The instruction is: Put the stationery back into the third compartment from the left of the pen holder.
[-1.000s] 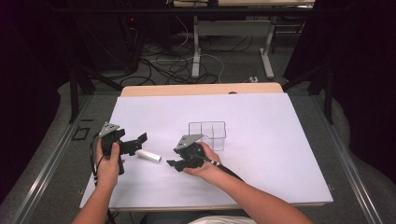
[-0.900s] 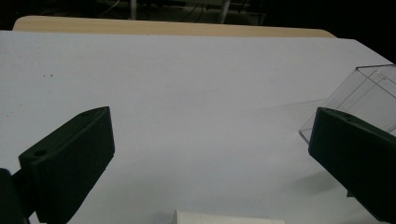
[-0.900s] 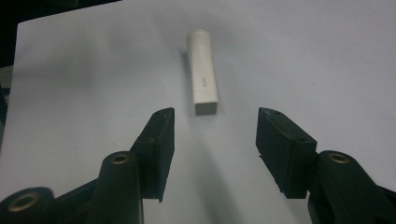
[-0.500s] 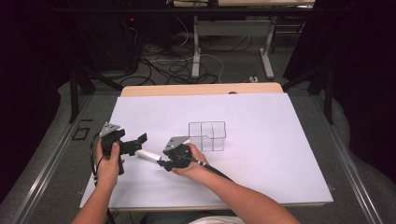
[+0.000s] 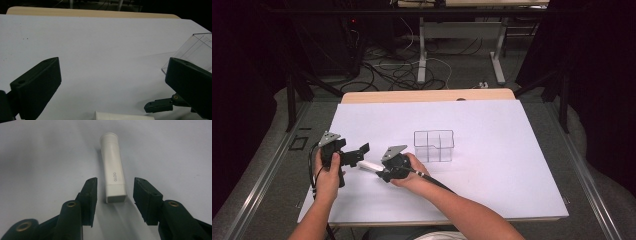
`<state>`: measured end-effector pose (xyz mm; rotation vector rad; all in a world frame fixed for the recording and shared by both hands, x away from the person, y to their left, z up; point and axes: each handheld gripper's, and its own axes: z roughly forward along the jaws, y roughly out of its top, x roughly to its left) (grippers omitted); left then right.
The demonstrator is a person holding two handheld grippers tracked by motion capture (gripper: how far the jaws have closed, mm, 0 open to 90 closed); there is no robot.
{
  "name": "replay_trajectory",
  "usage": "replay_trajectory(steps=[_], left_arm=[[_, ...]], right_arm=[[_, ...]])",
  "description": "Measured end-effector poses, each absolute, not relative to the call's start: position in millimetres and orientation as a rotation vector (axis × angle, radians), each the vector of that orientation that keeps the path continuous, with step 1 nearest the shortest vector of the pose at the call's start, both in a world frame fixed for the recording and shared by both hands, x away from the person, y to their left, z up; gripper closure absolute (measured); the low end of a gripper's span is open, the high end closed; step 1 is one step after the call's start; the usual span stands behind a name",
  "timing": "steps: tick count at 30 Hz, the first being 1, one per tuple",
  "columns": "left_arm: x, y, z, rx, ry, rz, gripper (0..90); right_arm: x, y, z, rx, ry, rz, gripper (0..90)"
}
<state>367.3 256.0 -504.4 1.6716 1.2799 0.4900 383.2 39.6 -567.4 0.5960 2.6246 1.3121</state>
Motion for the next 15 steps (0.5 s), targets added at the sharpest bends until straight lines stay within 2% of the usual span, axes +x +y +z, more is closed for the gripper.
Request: replay_trajectory(steps=[15], left_arm=[[368.0, 253.7, -506.1, 1.681, 1.277, 0.481, 0.2]], right_arm=[[385.7, 45.8, -570.0, 0.559, 2.663, 1.255, 66.2]])
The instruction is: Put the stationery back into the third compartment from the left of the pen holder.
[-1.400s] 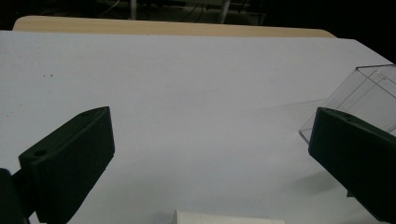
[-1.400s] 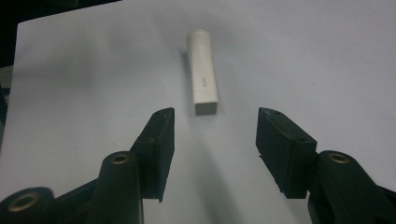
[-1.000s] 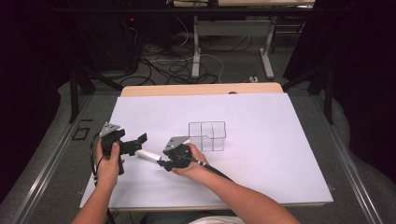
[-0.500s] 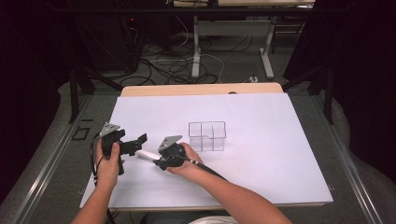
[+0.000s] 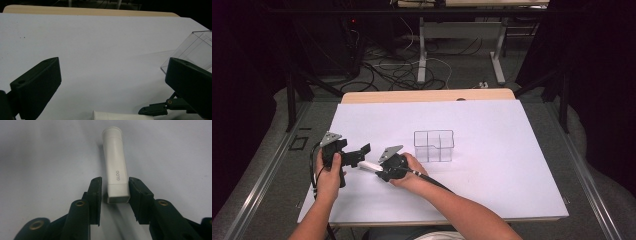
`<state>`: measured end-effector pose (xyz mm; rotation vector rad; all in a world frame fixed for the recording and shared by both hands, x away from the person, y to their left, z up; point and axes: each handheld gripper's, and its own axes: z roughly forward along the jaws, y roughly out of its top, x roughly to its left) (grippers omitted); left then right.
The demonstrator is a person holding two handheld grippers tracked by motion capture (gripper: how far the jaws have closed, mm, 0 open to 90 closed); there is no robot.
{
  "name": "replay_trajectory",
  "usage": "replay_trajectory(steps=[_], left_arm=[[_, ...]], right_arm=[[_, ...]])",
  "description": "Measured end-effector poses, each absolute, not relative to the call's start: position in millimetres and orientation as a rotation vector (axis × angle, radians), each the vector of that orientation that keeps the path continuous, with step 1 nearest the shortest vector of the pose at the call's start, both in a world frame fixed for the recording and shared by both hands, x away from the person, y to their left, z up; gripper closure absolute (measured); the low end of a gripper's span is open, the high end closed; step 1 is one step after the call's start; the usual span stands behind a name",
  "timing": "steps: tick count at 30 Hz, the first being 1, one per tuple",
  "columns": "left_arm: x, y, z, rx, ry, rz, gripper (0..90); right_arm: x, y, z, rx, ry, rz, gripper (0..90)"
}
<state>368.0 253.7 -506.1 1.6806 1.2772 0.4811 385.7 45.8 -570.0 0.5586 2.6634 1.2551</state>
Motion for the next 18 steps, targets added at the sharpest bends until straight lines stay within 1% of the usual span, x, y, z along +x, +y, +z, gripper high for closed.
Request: replay_trajectory(steps=[1, 2, 18], left_arm=[[368.0, 253.7, -506.1, 1.680, 1.278, 0.480, 0.2], [368.0, 253.7, -506.2, 1.680, 1.278, 0.480, 0.2], [368.3, 253.9, -506.9, 1.685, 1.282, 0.475, 0.2]], right_arm=[[386.5, 45.5, -570.1, 0.554, 2.662, 1.259, 69.1], [387.0, 45.2, -570.1, 0.548, 2.661, 1.261, 70.0], [382.8, 46.8, -569.6, 0.590, 2.645, 1.240, 70.9]])
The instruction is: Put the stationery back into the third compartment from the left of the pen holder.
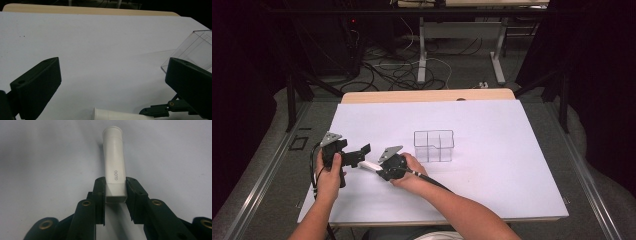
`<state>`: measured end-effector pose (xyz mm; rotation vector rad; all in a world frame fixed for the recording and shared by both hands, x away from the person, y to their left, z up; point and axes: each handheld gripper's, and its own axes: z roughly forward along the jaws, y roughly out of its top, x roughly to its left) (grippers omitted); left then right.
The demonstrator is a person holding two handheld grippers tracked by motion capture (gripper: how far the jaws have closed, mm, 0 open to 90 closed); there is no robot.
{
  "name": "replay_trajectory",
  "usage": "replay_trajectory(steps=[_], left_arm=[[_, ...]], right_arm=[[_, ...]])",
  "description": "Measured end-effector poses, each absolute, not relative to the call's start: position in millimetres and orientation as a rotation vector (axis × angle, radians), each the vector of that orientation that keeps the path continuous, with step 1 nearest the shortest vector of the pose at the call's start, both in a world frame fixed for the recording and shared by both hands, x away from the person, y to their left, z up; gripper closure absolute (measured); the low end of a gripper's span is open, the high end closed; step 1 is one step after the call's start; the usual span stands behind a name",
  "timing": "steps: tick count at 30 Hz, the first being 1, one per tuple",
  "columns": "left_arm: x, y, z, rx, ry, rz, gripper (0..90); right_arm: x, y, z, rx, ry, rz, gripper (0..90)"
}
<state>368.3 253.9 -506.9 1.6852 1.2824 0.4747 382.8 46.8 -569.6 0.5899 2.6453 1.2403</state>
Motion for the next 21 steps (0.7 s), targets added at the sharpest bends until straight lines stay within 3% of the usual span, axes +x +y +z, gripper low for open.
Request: replay_trajectory(steps=[21], left_arm=[[365.6, 254.1, -500.2, 1.653, 1.276, 0.479, 0.2]], right_arm=[[372.8, 32.2, -555.9, 0.577, 2.567, 1.300, 71.0]])
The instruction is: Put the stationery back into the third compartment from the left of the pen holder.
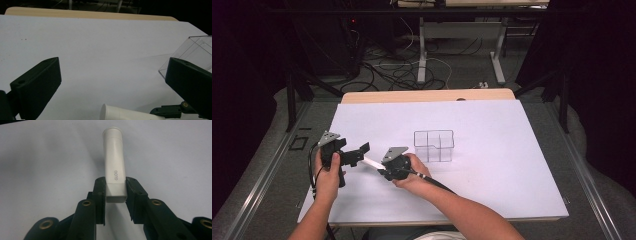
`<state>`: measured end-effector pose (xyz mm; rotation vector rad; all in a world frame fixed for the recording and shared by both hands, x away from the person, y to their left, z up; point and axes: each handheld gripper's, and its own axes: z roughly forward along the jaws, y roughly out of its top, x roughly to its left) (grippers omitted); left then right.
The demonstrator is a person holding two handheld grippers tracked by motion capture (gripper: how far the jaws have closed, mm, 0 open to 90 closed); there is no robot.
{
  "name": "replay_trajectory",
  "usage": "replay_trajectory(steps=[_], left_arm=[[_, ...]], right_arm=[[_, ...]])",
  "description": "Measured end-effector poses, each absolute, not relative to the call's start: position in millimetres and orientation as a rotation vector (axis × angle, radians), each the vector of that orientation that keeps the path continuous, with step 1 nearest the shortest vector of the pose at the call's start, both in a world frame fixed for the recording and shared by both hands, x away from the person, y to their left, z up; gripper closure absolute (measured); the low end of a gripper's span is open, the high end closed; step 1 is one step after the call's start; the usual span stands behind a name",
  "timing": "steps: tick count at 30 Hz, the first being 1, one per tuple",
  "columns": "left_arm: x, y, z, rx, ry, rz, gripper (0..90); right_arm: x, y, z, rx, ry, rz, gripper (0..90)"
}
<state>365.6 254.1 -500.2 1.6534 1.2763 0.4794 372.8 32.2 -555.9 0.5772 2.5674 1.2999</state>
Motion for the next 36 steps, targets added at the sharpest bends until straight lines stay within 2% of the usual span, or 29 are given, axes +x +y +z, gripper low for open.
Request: replay_trajectory(steps=[20, 30, 36], left_arm=[[357.7, 239.6, -478.7, 1.608, 1.222, 0.412, 0.2], [353.6, 229.3, -471.1, 1.562, 1.224, 0.317, 0.9], [351.5, 219.5, -467.4, 1.541, 1.222, 0.241, 6.0]], right_arm=[[356.3, -20.2, -529.8, 0.594, 2.435, 1.367, 71.0], [355.5, -41.4, -518.0, 0.653, 2.358, 1.426, 71.0], [355.9, -52.2, -510.6, 0.687, 2.295, 1.467, 70.9]])
